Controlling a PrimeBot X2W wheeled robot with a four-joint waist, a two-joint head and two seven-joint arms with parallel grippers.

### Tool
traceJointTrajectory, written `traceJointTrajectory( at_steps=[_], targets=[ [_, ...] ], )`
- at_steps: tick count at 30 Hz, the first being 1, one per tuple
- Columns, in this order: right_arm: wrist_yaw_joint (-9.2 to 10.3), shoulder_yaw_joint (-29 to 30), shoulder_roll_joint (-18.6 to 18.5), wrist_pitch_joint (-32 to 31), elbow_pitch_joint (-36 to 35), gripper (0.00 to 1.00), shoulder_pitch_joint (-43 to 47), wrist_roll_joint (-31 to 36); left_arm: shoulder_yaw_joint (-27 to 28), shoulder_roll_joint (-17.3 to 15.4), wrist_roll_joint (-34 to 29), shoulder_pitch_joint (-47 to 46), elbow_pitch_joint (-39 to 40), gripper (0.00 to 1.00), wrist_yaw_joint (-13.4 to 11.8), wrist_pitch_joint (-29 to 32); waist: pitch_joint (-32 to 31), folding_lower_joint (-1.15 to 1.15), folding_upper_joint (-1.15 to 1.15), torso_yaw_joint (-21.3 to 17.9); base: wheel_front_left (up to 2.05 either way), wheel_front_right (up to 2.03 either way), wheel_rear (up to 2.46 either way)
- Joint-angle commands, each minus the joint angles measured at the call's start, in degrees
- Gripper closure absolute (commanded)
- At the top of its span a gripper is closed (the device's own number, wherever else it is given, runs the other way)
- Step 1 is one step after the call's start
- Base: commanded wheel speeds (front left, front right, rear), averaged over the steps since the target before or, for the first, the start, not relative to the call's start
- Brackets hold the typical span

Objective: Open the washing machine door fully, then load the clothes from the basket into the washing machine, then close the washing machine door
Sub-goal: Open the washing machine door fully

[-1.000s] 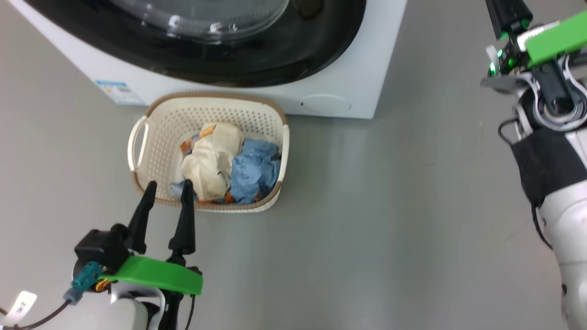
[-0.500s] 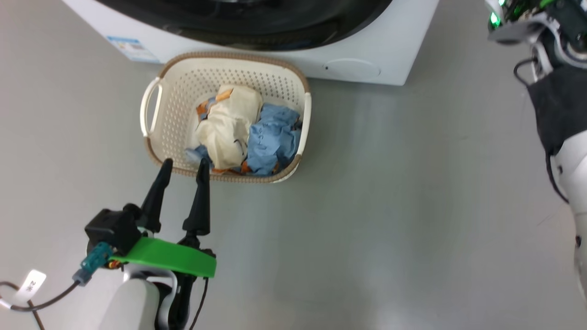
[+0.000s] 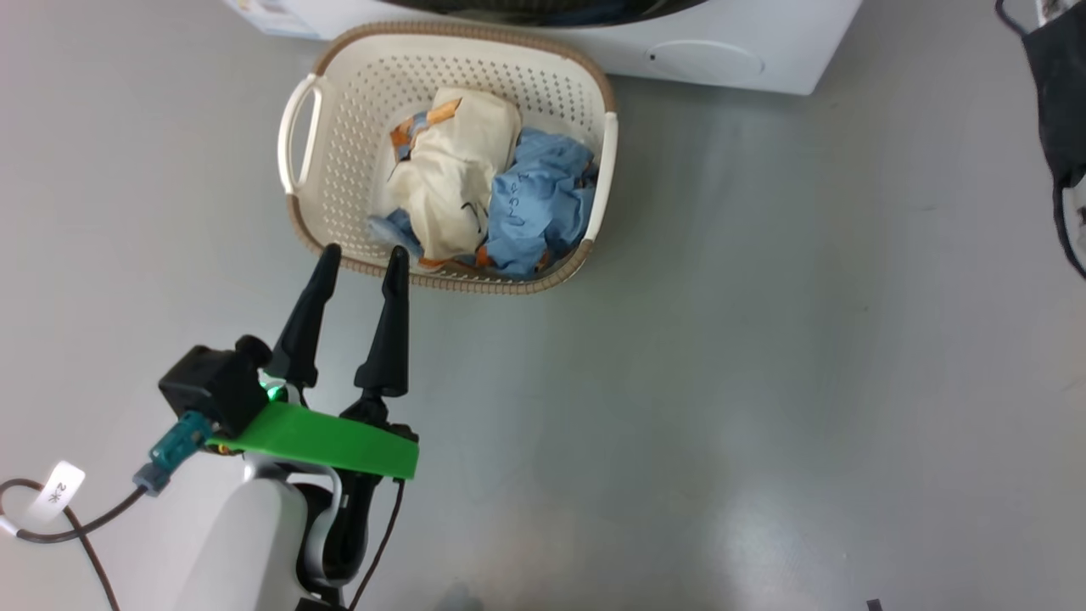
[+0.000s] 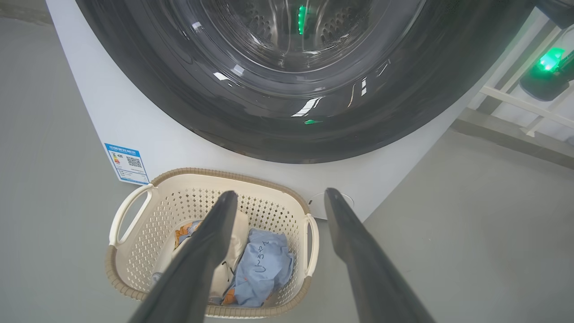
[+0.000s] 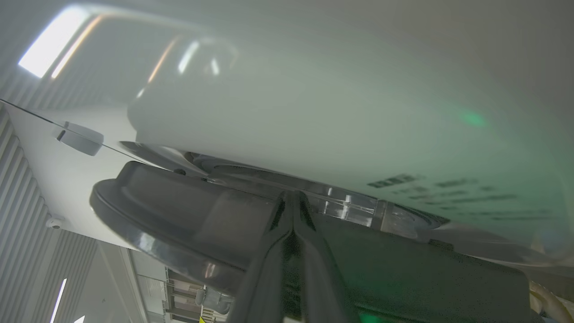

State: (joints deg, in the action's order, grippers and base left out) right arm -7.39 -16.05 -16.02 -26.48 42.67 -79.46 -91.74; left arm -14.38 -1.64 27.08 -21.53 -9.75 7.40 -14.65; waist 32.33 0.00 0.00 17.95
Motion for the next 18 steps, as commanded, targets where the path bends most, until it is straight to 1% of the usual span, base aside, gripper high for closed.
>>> traceJointTrajectory(
  at_steps=[1, 9, 18],
  targets=[
    [-0.1, -0.79, 1.86, -0.55, -0.99, 1.0, -1.41, 1.19, 1.61, -1.24, 0.63, -0.68, 1.61, 0.0, 0.09, -0.35, 1.2, 0.0, 0.0, 0.95, 0.0, 0.0, 0.0],
    [-0.1, -2.19, 2.23, -1.99, -0.87, 1.0, -1.67, 2.13, 1.46, -1.24, 1.36, -1.26, 1.57, 0.0, 0.09, -0.35, 1.41, 0.0, 0.0, 1.28, 0.0, 0.0, 0.0],
    [-0.1, -4.75, 2.71, -3.75, -4.01, 1.0, 3.64, 2.77, 2.17, -1.24, 0.45, -0.34, 0.55, 0.0, 0.09, -0.35, -1.66, 0.0, 0.0, 0.18, 0.0, 0.0, 0.0]
  ],
)
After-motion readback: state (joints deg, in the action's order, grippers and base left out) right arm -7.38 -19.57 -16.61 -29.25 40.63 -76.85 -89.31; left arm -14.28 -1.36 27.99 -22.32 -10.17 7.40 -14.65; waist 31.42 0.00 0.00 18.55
